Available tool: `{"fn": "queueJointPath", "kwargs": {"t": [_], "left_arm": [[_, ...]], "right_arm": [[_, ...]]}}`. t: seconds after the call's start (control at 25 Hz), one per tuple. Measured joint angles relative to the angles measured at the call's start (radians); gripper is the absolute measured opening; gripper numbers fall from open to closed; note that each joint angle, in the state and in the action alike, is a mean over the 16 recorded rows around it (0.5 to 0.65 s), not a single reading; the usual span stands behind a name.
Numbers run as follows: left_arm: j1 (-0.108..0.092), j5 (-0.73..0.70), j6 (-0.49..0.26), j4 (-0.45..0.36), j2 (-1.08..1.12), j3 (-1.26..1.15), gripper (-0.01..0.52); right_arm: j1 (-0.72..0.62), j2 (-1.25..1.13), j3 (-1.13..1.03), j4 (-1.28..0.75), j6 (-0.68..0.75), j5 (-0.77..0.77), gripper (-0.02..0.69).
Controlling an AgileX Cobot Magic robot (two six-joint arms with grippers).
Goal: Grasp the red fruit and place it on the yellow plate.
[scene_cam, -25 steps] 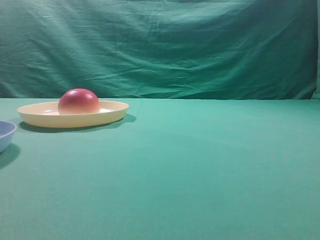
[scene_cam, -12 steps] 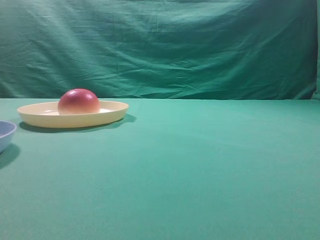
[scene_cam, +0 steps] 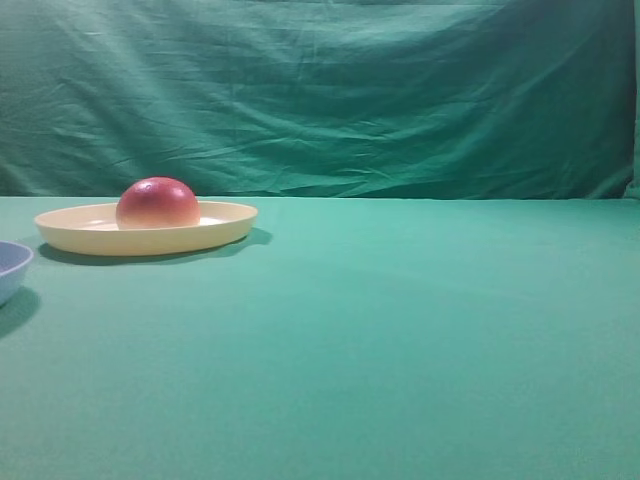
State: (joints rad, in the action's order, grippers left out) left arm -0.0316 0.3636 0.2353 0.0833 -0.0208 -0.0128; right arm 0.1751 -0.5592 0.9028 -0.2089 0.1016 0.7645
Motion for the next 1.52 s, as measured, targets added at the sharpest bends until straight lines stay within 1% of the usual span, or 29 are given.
{"fn": "queueJointPath", "kwargs": {"t": [0.2,0.4,0.64,0.88,1.16,1.52], "left_arm": [[0.000,0.000,0.000,0.000,0.000,0.000,0.000],[0.000,0.000,0.000,0.000,0.000,0.000,0.000],[0.000,0.000,0.000,0.000,0.000,0.000,0.000],[0.000,0.000,0.000,0.001,0.000,0.000,0.000],[0.000,0.000,0.000,0.002,0.000,0.000,0.000],[0.000,0.000,0.000,0.002,0.000,0.000,0.000]], "right_arm": [[-0.095,0.179,-0.177,0.000,-0.016,-0.069,0.000],[-0.153,0.346,-0.362,0.000,-0.029,-0.145,0.000],[-0.183,0.493,-0.584,0.001,-0.036,-0.245,0.000],[-0.188,0.559,-0.771,0.004,-0.038,-0.335,0.000],[-0.188,0.567,-0.893,0.018,-0.038,-0.395,0.000],[-0.188,0.567,-0.927,0.032,-0.041,-0.393,0.000]]}}
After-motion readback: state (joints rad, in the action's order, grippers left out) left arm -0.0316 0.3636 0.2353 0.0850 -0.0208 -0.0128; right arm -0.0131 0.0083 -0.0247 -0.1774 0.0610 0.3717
